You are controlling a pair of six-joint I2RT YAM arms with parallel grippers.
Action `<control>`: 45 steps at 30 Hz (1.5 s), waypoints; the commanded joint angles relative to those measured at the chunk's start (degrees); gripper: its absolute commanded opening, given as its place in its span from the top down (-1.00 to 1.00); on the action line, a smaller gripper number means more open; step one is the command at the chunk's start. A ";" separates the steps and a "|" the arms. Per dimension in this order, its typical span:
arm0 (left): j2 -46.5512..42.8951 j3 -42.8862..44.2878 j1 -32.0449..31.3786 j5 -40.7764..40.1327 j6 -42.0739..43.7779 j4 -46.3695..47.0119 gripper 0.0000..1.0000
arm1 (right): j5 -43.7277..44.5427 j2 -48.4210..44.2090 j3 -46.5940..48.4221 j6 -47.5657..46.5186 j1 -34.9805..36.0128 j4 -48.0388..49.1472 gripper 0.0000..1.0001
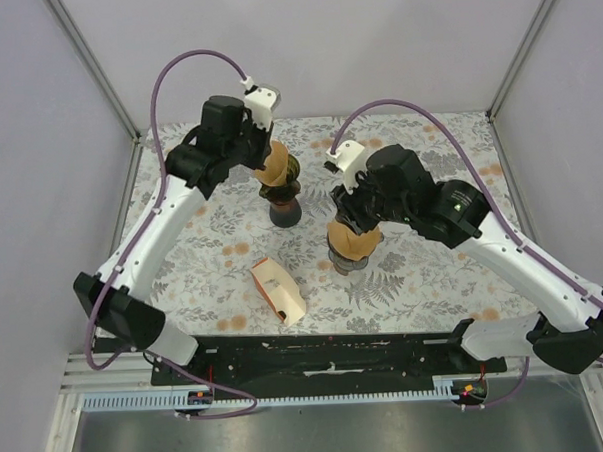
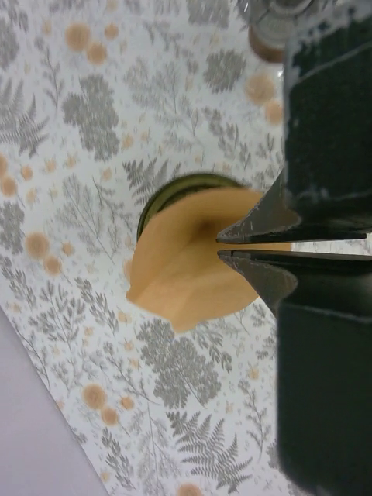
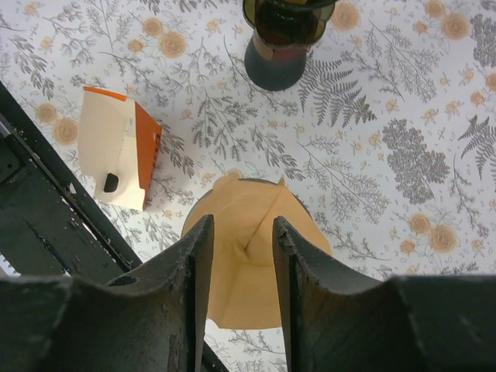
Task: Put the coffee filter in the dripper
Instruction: Adjust the coffee filter in the coffee dripper.
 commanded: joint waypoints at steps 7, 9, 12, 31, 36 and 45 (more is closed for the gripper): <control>13.64 4.14 0.85 -3.45 6.89 1.85 0.84 | 1.60 -5.46 -4.79 1.16 -2.41 2.67 0.06; 15.13 4.31 0.32 -0.99 6.72 2.03 0.84 | 1.68 -6.08 -5.32 1.16 -2.68 2.76 0.03; 16.98 4.05 0.06 -0.98 6.37 2.20 0.85 | 1.68 -6.52 -6.11 1.16 -2.94 2.93 0.02; 17.96 0.62 -1.44 -3.00 7.59 2.82 0.87 | 0.45 -6.79 -7.26 1.34 -3.56 3.29 -0.03; 15.76 1.33 -1.35 -4.85 8.82 2.82 0.77 | 0.37 -6.96 -6.90 1.43 -3.56 3.11 -0.04; 14.61 1.41 -1.35 -5.73 9.44 2.55 0.62 | 0.19 -7.22 -6.64 1.25 -3.56 2.85 -0.07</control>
